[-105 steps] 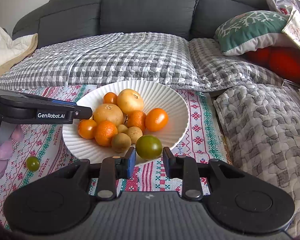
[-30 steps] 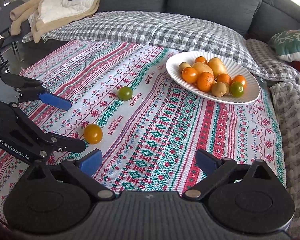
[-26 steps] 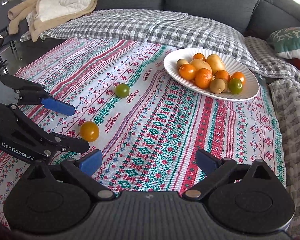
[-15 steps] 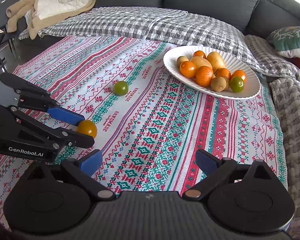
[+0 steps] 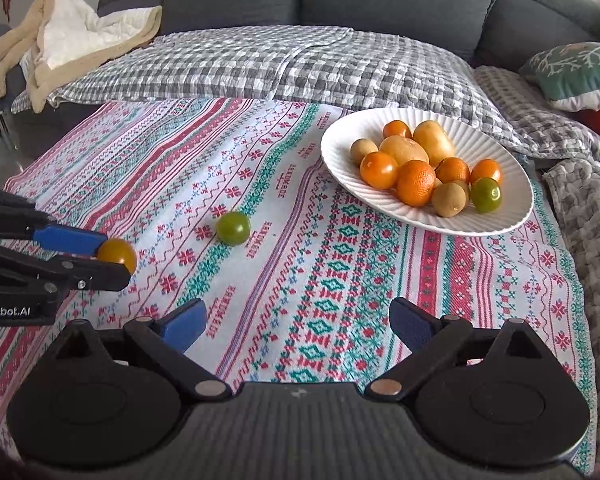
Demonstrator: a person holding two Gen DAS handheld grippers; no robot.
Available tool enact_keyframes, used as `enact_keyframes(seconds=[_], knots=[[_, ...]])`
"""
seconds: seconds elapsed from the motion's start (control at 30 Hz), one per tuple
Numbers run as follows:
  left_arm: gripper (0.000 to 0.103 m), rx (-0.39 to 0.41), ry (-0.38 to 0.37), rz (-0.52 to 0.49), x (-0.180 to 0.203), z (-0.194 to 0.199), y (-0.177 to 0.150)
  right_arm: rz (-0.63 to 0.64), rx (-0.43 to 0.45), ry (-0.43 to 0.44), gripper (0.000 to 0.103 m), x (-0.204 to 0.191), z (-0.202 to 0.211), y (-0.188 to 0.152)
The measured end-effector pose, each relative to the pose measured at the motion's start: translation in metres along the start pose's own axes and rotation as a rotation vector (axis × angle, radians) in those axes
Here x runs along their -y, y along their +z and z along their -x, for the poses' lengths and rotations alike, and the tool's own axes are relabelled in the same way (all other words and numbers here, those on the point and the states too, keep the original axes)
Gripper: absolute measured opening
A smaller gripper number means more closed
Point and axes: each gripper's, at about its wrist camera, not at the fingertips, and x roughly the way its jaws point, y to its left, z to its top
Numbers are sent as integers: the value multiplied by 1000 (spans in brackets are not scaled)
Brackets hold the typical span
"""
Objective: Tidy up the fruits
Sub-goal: 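Grasp the yellow tomato with the left tool while the right tool grasps the last green tomato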
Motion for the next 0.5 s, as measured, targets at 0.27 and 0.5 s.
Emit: enact_keyframes(seconds=[0.27,0.5], knots=[[24,-33,43,17,-15,-2,-5,-48,-37,-5,83,-16,-31,11],[24,-36,33,49,-17,-4,-1,-54,-50,5,73,-29,-43,18]])
